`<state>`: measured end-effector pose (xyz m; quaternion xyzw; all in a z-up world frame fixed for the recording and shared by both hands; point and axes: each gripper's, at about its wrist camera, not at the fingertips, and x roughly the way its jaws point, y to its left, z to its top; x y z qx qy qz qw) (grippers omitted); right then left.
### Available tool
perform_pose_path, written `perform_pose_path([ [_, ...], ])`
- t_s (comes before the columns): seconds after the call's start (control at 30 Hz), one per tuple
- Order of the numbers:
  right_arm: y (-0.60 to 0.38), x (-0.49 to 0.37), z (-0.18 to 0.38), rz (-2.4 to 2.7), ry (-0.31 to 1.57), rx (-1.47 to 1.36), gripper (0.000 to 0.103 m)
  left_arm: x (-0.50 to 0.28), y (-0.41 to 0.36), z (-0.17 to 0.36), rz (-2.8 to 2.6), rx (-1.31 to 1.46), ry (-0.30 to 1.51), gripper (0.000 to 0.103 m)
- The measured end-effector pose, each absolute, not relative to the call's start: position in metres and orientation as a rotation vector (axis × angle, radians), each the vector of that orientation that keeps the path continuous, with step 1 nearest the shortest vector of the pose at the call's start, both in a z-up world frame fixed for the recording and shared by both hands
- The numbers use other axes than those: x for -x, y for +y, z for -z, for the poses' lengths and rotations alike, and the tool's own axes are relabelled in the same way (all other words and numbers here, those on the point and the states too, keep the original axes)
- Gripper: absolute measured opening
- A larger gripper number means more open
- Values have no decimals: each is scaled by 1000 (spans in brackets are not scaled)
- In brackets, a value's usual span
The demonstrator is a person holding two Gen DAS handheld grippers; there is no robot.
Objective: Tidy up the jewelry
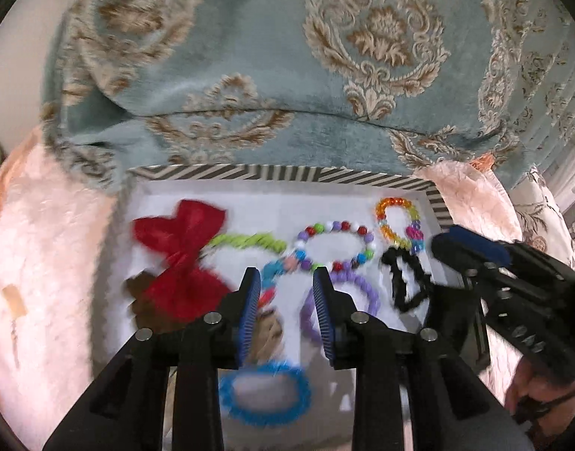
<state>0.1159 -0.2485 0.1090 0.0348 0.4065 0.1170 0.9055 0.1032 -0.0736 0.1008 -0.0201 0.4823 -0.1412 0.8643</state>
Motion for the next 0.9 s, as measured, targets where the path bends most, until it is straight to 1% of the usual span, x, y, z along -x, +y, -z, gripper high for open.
perform_pose_path([
  [0.07, -252, -95, -118, -244, 810, -95, 36, -80, -63, -108, 270, 41, 996, 13],
  [0.13, -255, -77, -124, -237, 785, -121, 42, -62, -52, -112, 224, 41, 984, 13],
  [0.17, -255, -65, -126, -232, 776, -131, 43, -59, -49, -112, 211, 42, 982, 13],
  [0.33, -248, -22, -123, -218, 769, -153, 43, -14, -39, -108, 159, 49, 973, 13],
  [0.53, -236, 17, -114, -214, 781, -165, 44, 22, -47, -105, 147, 11, 968, 13],
  [0.9, -226, 51, -119, -182, 760, -141, 47, 51, -53, -124, 127, -5, 906, 13],
])
